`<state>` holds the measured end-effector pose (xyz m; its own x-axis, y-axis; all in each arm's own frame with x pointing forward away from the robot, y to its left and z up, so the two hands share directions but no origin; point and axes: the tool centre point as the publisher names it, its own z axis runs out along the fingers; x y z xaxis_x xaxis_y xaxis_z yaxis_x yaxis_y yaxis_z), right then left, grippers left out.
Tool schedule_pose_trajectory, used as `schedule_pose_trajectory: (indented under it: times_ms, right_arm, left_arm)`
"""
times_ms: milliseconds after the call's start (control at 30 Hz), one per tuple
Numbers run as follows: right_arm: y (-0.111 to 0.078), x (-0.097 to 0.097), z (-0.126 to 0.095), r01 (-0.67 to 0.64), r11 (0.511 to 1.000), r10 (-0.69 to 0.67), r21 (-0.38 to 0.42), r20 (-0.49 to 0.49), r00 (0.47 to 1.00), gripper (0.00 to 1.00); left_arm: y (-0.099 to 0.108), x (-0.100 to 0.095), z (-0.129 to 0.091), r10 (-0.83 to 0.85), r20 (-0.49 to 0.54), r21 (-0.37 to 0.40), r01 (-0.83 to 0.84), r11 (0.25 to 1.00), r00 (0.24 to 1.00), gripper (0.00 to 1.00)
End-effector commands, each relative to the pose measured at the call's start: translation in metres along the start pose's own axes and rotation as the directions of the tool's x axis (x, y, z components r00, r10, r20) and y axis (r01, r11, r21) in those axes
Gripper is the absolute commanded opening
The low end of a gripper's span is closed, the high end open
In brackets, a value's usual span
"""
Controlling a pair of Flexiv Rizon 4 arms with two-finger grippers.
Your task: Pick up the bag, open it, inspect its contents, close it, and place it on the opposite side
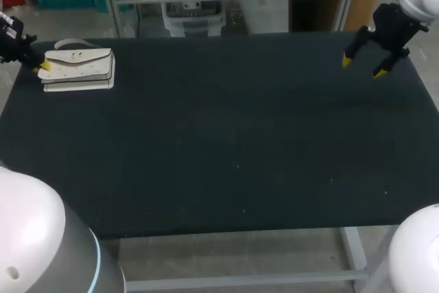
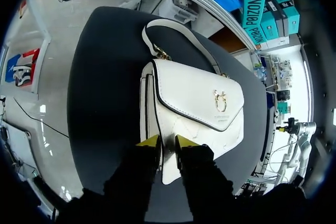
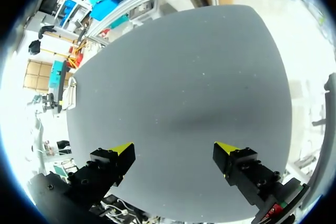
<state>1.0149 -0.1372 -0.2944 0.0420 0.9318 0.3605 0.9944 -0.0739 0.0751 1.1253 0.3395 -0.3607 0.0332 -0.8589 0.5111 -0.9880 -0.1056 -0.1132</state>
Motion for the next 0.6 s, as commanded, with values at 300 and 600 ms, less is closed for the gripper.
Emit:
schedule_pose_trajectory:
  times_ms: [300,600]
  right_arm:
    - [0.004,-0.001,-0.006,0.009,1.0,-0.009,0.003,0.005,1.0,1.0]
    - [0.006,-0.003,-0.012,0.041,0.999,-0.041,0.002,0.041,0.998,1.0]
  left_arm:
    - [0.033,0.03,-0.041,0.042,0.131,0.102,-0.055,0.993,0.991,1.0]
    - [0.07,0.082,-0.036,0.145,0.287,0.089,-0.177,0.98,0.947,1.0]
